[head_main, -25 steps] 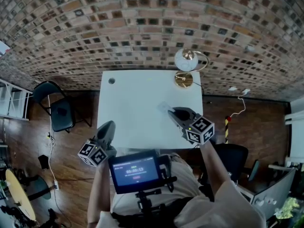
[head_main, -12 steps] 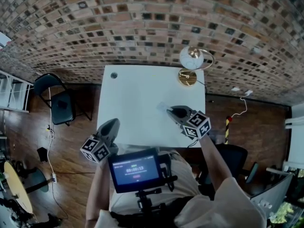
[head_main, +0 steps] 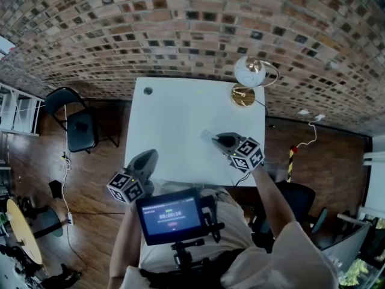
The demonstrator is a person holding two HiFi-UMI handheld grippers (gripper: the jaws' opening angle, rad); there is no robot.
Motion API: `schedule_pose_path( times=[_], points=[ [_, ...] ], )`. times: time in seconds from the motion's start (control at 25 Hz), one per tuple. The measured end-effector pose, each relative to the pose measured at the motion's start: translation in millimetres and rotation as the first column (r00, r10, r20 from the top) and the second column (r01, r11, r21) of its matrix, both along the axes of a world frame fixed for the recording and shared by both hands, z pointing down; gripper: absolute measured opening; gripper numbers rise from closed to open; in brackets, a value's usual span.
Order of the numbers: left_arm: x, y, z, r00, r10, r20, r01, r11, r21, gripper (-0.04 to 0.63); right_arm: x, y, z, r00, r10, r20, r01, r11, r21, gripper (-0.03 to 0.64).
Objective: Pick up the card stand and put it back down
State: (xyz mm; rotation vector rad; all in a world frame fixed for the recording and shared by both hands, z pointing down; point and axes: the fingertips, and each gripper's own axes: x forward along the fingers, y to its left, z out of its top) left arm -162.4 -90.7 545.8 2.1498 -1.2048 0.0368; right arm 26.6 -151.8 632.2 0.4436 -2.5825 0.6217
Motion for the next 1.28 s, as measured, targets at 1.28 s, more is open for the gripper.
schedule_pose_path(
  times=[1.28],
  points=[
    [2.1,-3.6,24.6,0.999,0.029,0.035,-0.026,0.995,-0.099,0.009,-11.0,11.6,172.6,0.984,-0.149,-0.102,0.141,0.987,-0.078,0.026]
  ],
)
